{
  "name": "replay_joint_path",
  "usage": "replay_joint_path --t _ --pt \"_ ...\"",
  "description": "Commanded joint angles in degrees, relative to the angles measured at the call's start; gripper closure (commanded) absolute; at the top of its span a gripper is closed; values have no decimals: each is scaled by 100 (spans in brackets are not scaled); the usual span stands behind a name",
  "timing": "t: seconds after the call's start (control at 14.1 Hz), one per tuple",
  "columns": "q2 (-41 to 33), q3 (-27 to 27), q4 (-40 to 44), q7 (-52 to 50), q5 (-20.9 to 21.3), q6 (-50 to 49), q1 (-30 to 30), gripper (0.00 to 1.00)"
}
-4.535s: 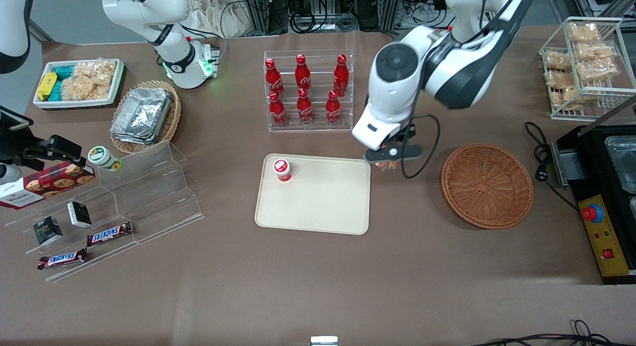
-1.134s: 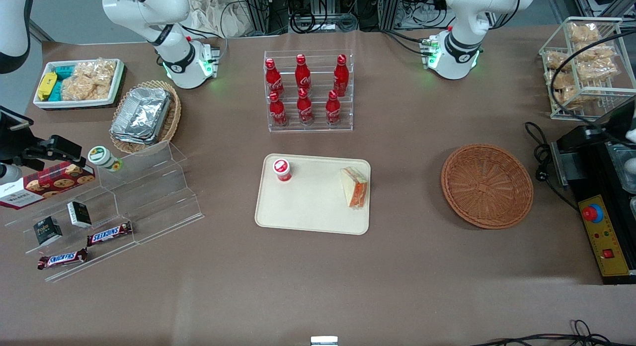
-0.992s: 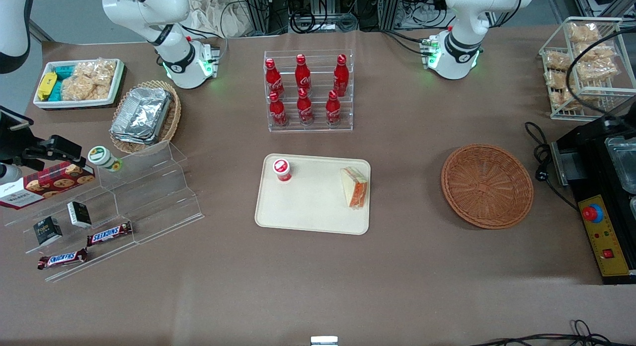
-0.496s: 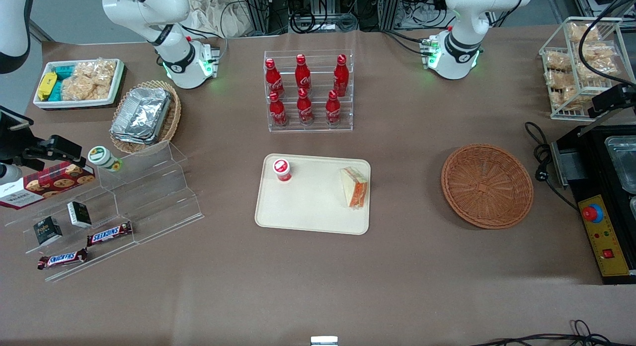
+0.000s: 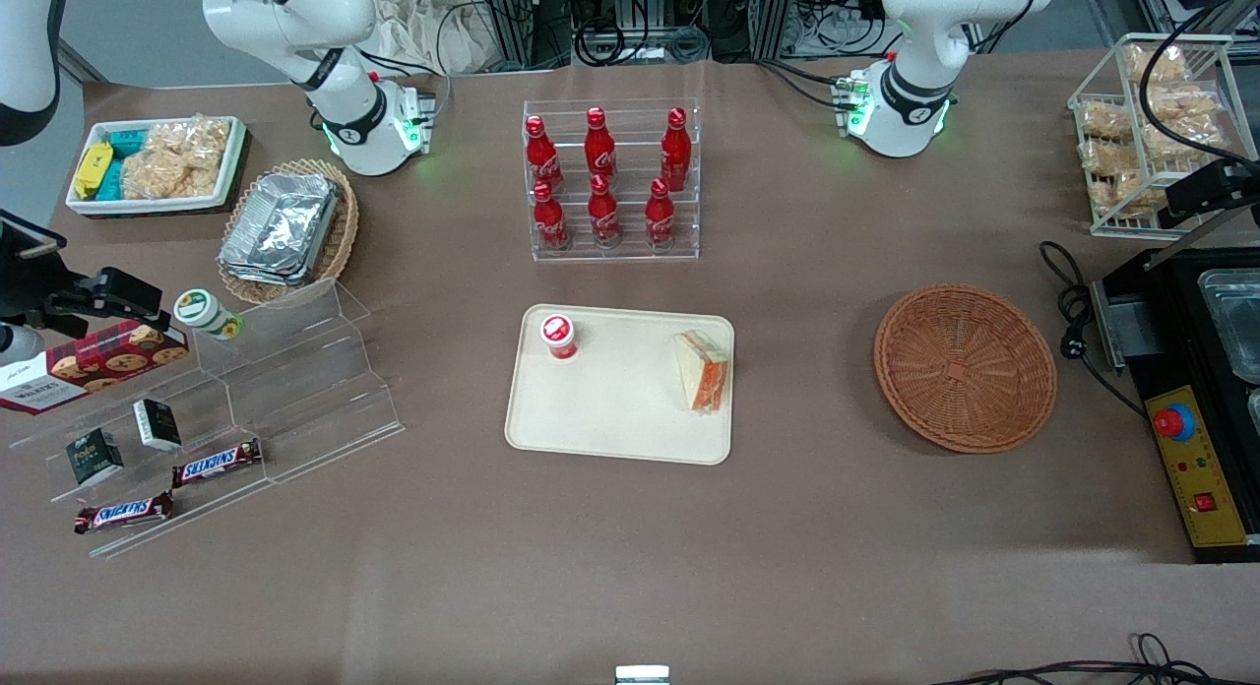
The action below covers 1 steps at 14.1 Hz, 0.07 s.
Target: Place sandwich from basket to tray
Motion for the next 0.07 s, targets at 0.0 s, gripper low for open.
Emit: replay_joint_path --t 0.0 --pt "19 -28 85 -35 -36 -104 22 0"
